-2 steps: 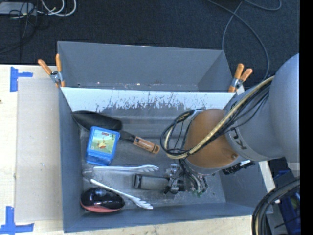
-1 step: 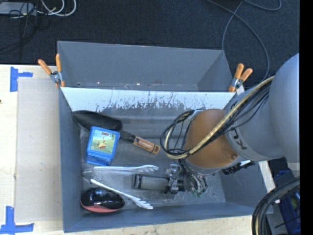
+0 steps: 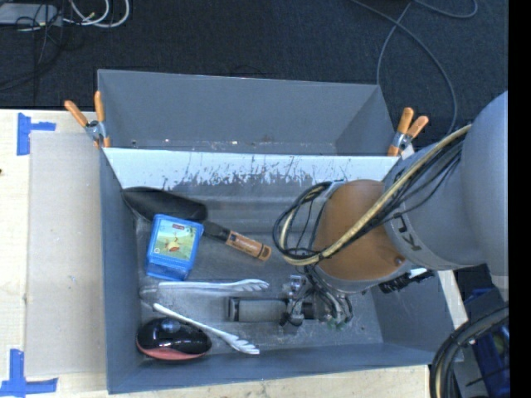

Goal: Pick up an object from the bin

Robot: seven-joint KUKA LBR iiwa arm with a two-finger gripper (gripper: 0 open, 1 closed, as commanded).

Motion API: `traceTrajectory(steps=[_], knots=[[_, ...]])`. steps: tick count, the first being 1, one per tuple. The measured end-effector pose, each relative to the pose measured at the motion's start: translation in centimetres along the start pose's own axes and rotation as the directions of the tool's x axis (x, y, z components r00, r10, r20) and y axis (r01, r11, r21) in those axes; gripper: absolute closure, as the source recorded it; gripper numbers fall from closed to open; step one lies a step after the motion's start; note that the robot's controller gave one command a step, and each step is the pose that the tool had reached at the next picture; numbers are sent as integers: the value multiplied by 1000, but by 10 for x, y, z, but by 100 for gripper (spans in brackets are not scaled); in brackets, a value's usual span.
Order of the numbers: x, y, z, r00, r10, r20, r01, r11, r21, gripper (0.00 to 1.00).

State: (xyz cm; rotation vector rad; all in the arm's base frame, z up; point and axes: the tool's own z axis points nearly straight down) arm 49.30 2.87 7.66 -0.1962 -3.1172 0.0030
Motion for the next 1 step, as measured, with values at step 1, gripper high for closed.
traceTrajectory(steps=[1], knots=[[-17, 36, -51, 978, -210, -4, 210, 978, 1, 100]])
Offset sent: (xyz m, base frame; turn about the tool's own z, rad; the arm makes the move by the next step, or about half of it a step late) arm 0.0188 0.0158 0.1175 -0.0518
